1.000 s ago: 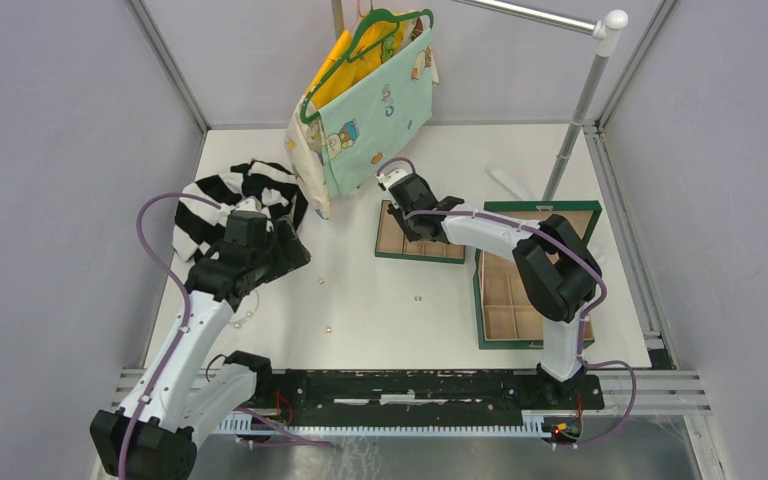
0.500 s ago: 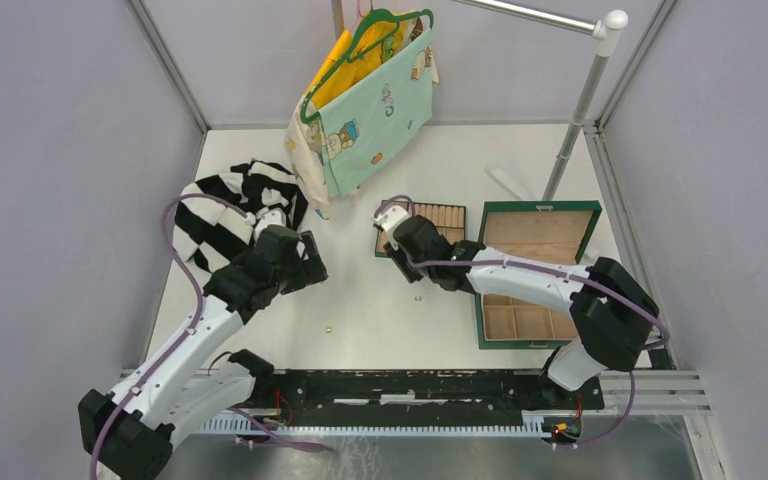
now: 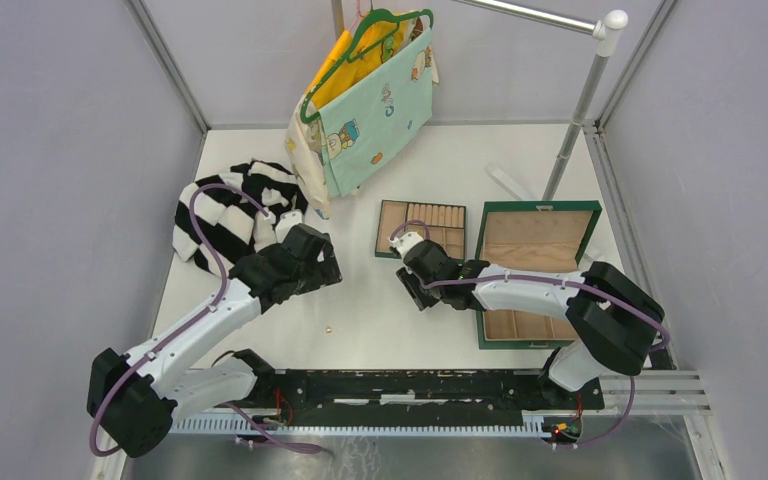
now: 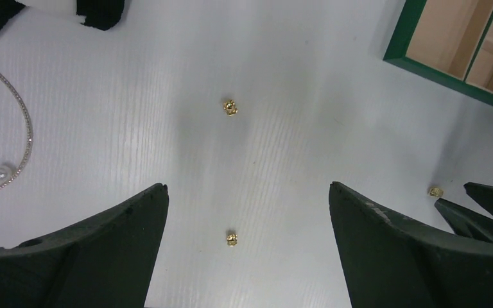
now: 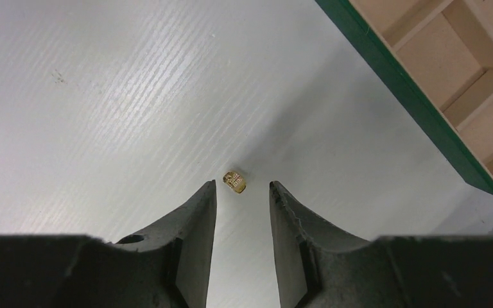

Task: Organize the mixed jewelry

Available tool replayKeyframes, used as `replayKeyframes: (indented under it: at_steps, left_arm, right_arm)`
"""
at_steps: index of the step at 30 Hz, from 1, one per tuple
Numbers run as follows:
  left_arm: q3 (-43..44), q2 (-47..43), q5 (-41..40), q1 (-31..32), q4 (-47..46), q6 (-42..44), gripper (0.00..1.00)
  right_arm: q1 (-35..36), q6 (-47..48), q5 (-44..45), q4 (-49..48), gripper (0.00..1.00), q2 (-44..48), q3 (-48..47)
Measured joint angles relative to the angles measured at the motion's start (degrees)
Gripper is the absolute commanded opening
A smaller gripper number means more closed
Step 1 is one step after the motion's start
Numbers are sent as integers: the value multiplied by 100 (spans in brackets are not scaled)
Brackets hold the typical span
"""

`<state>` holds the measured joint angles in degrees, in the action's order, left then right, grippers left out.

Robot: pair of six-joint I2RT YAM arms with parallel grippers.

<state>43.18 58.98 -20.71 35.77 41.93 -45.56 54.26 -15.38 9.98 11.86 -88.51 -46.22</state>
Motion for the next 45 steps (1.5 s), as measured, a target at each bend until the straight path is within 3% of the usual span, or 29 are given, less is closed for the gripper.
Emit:
replayKeyframes:
  at_steps: [13,24,35,39,45]
  left_arm:
    - [214,-4,-170,0,9,2,100]
    - [214,-2,-173,0,20,2,100]
    - [214,2,-173,-2,20,4,100]
    - [214,2,-173,-2,20,4,100]
    - [214,7,-173,0,20,4,100]
  right_arm:
    - [2,-133,-107,-192,31,-232,-17]
    - [11,-127,-90,-186,13,-356,-101]
    - [13,-105,-4,-125,14,-426,-245]
    - [11,-85,177,-39,28,-426,-258]
    - [13,-87,323,24,33,-461,-557]
